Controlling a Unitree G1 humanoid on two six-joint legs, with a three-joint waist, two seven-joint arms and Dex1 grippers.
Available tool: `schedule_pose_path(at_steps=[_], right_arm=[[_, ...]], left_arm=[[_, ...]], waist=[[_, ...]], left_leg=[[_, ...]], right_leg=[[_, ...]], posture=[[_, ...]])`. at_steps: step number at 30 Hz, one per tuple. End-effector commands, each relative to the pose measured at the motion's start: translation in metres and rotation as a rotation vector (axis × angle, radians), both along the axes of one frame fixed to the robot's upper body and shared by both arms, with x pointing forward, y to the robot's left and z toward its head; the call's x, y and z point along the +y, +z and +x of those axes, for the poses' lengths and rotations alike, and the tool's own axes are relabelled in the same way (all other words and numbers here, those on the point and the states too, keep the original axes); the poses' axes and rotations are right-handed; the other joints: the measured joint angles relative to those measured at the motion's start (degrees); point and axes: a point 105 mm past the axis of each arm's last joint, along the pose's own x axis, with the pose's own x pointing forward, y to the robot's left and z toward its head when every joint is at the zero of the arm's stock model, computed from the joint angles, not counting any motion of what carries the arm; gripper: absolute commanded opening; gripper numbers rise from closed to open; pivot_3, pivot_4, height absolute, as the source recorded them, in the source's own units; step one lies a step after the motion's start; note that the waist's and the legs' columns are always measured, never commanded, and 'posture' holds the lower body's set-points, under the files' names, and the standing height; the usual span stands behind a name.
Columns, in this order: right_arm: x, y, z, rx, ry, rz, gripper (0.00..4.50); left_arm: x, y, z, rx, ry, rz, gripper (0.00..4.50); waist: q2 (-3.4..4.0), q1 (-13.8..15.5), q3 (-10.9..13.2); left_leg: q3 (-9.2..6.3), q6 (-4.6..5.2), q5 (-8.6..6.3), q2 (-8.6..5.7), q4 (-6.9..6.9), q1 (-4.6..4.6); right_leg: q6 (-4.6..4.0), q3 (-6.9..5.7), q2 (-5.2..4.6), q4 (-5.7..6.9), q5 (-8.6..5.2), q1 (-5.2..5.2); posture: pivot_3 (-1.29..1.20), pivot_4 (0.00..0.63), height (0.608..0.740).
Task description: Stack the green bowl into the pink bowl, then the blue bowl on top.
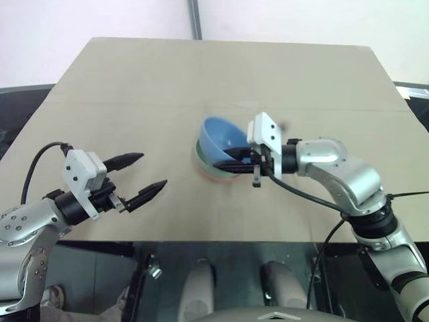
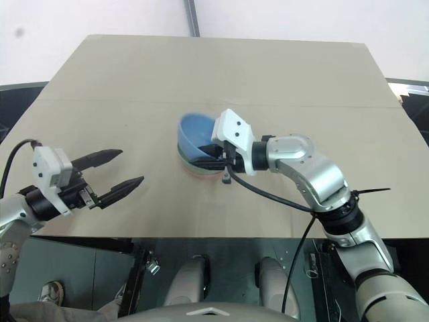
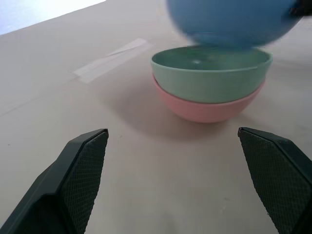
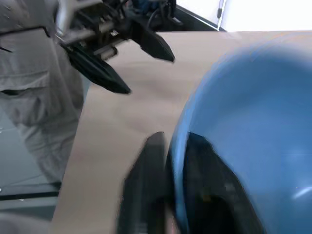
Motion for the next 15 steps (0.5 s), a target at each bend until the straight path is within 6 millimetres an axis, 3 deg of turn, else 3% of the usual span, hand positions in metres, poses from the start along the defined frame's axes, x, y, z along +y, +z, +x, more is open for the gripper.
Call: schedule_pose_path(at_steps=[1, 6, 8, 15], right_arm=[[0.0, 0.009, 0.001, -0.079, 0.002, 0.01, 2.67], [-0.018, 0.034, -0.009, -0.118, -0.006, 0.09, 2.78], [-0.034, 0.043, -0.015, -0.103, -0.048, 0.156, 2.78], [-0.109, 0.036, -0.026, -0.063, -0.335, 0.079, 2.78]], left_arm=[[-0.001, 0.014, -0.005, -0.041, 0.002, 0.025, 4.5], [-0.001, 0.016, -0.004, -0.071, 0.009, 0.048, 4.5], [-0.002, 0.018, -0.001, -0.101, 0.006, 0.019, 4.5], [-0.008, 0.021, 0.004, -0.058, -0.093, -0.03, 4.5]], waist=[[0.0, 0.0, 0.0], [0.01, 0.15, 0.0], [-0.02, 0.53, -0.01], [-0.02, 0.26, -0.01]], left_leg=[[0.0, 0.0, 0.0, 0.0, 0.0, 0.0], [0.0, 0.0, 0.0, 0.0, -0.02, -0.01], [-0.03, 0.0, 0.0, 0.0, -0.01, -0.05], [0.0, 0.0, 0.0, -0.01, -0.01, -0.01]], right_leg=[[0.0, 0.0, 0.0, 0.0, 0.0, 0.0], [0.0, 0.0, 0.0, 0.0, 0.0, -0.01], [0.0, -0.03, -0.01, -0.04, 0.0, -0.01], [0.0, 0.01, -0.01, -0.02, -0.01, 0.01]], posture=[[0.0, 0.15, 0.74], [0.0, 0.15, 0.74], [0.0, 0.15, 0.74], [0.0, 0.15, 0.74]])
